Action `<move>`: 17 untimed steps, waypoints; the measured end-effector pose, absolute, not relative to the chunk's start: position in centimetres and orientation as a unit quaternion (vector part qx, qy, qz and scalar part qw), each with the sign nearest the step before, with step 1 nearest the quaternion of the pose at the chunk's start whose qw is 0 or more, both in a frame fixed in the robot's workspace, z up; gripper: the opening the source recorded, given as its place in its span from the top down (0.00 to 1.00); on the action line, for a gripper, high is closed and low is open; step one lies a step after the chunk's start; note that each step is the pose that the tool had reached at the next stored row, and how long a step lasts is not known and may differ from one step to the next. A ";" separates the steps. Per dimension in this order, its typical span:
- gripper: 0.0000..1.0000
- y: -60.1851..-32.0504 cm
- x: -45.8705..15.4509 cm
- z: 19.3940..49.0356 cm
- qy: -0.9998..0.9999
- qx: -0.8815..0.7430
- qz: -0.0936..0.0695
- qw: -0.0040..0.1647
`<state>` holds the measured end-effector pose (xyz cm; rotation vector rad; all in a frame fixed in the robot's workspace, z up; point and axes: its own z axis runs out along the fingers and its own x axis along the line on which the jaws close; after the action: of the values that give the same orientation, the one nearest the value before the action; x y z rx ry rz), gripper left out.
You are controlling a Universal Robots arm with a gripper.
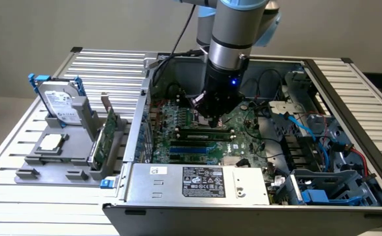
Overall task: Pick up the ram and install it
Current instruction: 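Press down the ram until it locks into place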
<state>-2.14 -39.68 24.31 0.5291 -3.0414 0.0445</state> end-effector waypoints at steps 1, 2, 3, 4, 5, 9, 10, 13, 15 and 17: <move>0.89 -39.7 -2.1 24.3 -0.986 0.165 0.014 0.027; 0.89 -39.7 -2.1 24.3 -0.987 0.158 0.014 0.027; 0.89 -39.7 -2.1 24.3 -0.988 0.152 0.014 0.026; 0.89 -39.7 -2.1 24.3 -0.989 0.146 0.014 0.026; 0.89 -39.7 -2.1 24.3 -0.990 0.140 0.014 0.025; 0.89 -39.7 -2.1 24.3 -0.993 0.116 0.014 0.020; 0.89 -39.7 -2.1 24.3 -0.994 0.110 0.014 0.019; 0.89 -39.7 -2.1 24.3 -0.995 0.092 0.014 0.019; 0.89 -39.7 -2.1 24.3 -0.996 0.081 0.015 0.019; 0.89 -39.8 -2.2 24.4 -0.997 0.078 0.016 0.019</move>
<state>-2.16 -39.77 24.37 0.2407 -3.0945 0.0484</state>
